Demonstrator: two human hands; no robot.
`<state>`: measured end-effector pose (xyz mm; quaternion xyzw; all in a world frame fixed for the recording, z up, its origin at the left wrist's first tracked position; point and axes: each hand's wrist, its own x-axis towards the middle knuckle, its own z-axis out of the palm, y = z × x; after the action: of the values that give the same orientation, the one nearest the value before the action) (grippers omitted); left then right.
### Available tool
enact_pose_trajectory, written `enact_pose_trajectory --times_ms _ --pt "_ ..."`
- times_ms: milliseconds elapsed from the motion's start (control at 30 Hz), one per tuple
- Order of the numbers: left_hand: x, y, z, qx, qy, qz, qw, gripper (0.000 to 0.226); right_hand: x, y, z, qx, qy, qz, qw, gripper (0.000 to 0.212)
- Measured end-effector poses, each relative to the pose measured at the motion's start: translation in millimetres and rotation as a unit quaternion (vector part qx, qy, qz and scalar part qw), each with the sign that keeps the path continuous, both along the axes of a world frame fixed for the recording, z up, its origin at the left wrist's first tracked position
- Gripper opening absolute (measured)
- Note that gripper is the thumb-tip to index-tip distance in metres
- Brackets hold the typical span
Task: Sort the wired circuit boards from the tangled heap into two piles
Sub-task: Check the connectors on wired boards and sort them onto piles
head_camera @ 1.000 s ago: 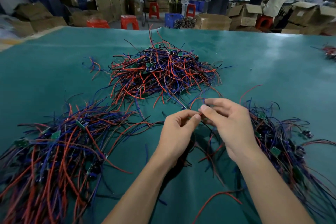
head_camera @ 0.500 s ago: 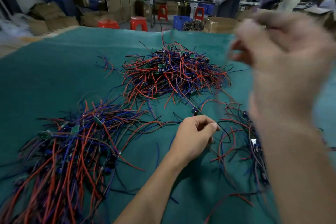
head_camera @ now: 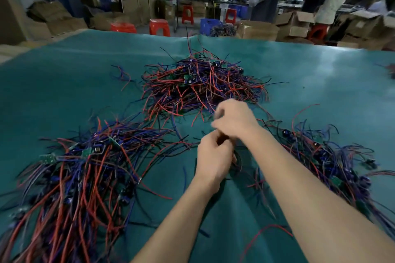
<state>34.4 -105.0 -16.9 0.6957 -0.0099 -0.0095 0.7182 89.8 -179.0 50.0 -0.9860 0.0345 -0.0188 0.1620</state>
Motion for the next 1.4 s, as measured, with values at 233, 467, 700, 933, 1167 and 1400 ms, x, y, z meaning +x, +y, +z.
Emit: enact_pose_trajectory --times_ms 233,467,700,933,1167,1400 --pt "-3.7 3.5 6.1 -0.016 0.007 -0.004 1.0 0.02 1.2 -53.9 -12.2 0.125 -0.031 -0.03 0.991 0.027" --pt "-4.8 2.2 7.5 -0.067 0.002 -0.03 0.997 0.007 -46.1 -80.7 8.6 0.568 -0.149 -0.097 0.803 0.013" --pt "-10.0 3.9 12.7 -0.106 -0.029 -0.103 0.989 0.012 -76.2 -53.3 -12.0 0.75 -0.123 -0.08 0.645 0.014" --pt "-8.0 5.2 12.1 -0.121 -0.02 -0.102 0.987 0.012 -79.4 -50.9 -29.6 0.729 -0.121 -0.074 0.669 0.027" --pt "-5.9 5.6 3.7 -0.071 -0.036 -0.114 0.99 0.028 -78.9 -51.8 -39.4 0.637 -0.139 -0.068 0.755 0.024" --pt "-6.3 4.7 6.6 -0.08 -0.042 -0.144 0.985 0.023 -78.6 -55.5 -37.6 0.665 -0.084 -0.091 0.737 0.03"
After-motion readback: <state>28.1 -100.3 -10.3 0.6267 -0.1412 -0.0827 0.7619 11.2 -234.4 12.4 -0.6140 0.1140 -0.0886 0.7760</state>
